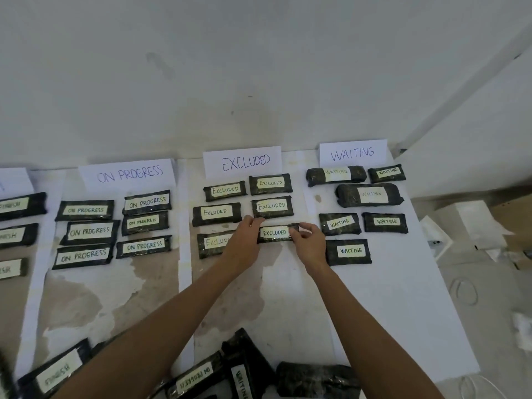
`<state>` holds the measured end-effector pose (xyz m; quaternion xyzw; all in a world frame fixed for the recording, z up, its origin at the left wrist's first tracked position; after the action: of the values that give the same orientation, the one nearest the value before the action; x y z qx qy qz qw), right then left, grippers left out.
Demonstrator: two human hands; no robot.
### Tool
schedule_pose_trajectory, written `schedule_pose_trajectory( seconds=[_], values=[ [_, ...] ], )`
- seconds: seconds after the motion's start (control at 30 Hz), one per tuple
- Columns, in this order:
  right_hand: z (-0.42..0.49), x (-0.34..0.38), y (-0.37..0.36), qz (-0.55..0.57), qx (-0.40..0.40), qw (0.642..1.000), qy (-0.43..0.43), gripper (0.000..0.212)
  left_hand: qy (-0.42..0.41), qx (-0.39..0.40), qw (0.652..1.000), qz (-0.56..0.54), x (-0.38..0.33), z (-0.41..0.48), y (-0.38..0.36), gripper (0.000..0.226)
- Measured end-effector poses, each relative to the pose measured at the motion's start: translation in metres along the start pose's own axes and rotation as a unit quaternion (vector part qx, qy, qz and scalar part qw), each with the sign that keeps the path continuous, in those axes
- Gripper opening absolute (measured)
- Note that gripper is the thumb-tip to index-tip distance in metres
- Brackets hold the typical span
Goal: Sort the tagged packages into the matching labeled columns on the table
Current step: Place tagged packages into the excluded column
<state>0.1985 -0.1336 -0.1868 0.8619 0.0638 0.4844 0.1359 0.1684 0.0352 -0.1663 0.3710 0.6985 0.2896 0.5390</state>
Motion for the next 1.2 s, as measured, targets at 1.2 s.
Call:
schedule_pose_trajectory(
  seconds=[1.2],
  values=[
    [-0.190, -0.055, -0.022, -0.381, 0.274, 0.875, 0.116, 0.043, 0.027, 0.011, 0.999, 0.021, 0.046, -0.198, -0.014, 0.034]
  ],
)
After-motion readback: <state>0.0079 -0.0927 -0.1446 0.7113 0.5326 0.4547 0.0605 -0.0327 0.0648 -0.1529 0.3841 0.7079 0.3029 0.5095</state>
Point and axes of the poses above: each hand's wrist, its own z-axis towards the middle knuckle, its own y-axis out of the back of the hand, x = y × z, the point moved 5 cm from there along z, towards the middle knuckle, and after that the axes turned 4 degrees about z, right-handed, at the moved point
